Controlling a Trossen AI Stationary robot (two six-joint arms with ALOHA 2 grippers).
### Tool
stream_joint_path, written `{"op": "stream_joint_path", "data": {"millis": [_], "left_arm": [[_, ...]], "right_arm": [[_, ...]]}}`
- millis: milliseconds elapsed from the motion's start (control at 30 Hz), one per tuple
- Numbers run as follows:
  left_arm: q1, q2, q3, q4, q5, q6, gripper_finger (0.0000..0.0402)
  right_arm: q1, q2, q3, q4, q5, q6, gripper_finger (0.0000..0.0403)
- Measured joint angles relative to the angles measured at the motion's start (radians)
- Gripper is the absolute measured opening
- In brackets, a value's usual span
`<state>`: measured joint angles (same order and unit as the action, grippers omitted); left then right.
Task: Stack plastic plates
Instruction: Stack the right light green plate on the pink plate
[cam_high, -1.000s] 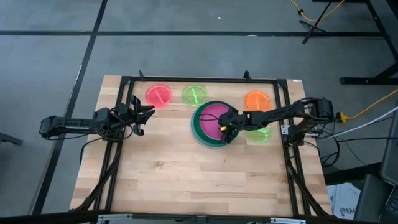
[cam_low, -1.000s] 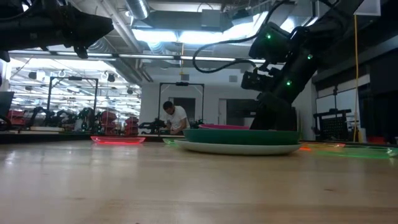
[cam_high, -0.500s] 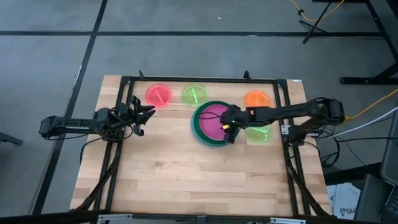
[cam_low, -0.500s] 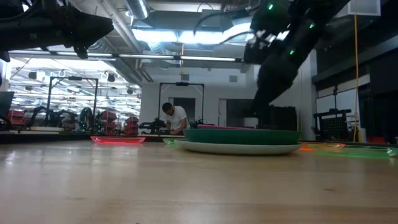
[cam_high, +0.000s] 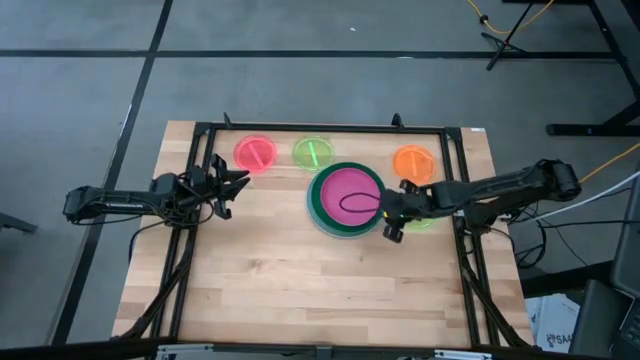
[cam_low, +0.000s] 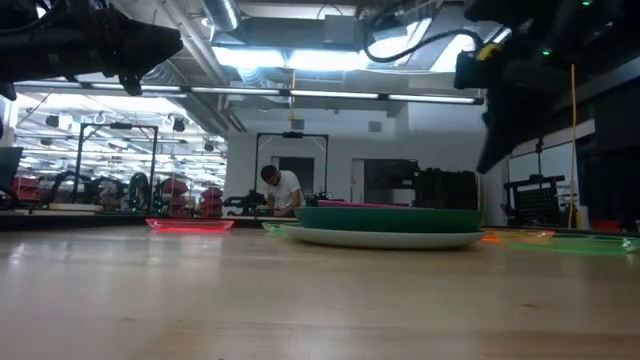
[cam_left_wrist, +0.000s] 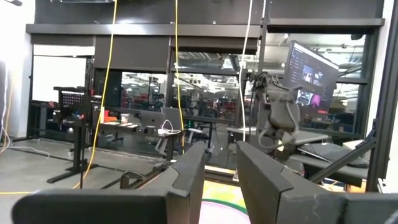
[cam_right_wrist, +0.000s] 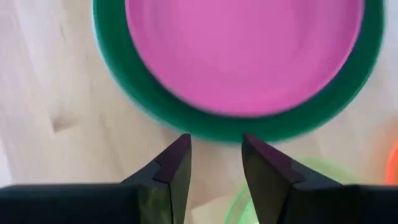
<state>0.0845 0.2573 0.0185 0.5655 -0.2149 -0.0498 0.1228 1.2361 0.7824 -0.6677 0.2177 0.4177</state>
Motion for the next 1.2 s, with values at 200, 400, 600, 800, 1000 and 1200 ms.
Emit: {"op": "stream_joint_path", "data": {"millis": [200,400,600,800,1000,1200], "left_arm": [[0.0,0.0,0.0,0.001,-0.003,0.0,0.0086],[0.0,0.0,0.0,0.001,-0.004,0.0,0.0086],[0.0,0.0,0.0,0.001,-0.004,-0.001,0.0086],[0.0,0.0,0.0,0.001,-0.004,0.0,0.0086],[0.0,0.0,0.0,0.002,-0.004,0.0,0.0086],[0.0,0.0,0.0,0.002,-0.004,0.0,0.0086]], "right_arm": [[0.086,-0.003,-0.039,-0.037,-0.001,0.13,0.0136],[0.121,0.004,-0.044,-0.044,-0.022,0.252,0.0136],[0.119,0.025,-0.044,-0.099,0.051,0.382,0.0136],[0.119,0.111,-0.044,-0.12,0.05,0.414,0.0136],[0.119,0.207,-0.044,-0.127,0.058,0.414,0.0136],[0.119,0.262,-0.044,-0.137,0.122,0.416,0.0136]]}}
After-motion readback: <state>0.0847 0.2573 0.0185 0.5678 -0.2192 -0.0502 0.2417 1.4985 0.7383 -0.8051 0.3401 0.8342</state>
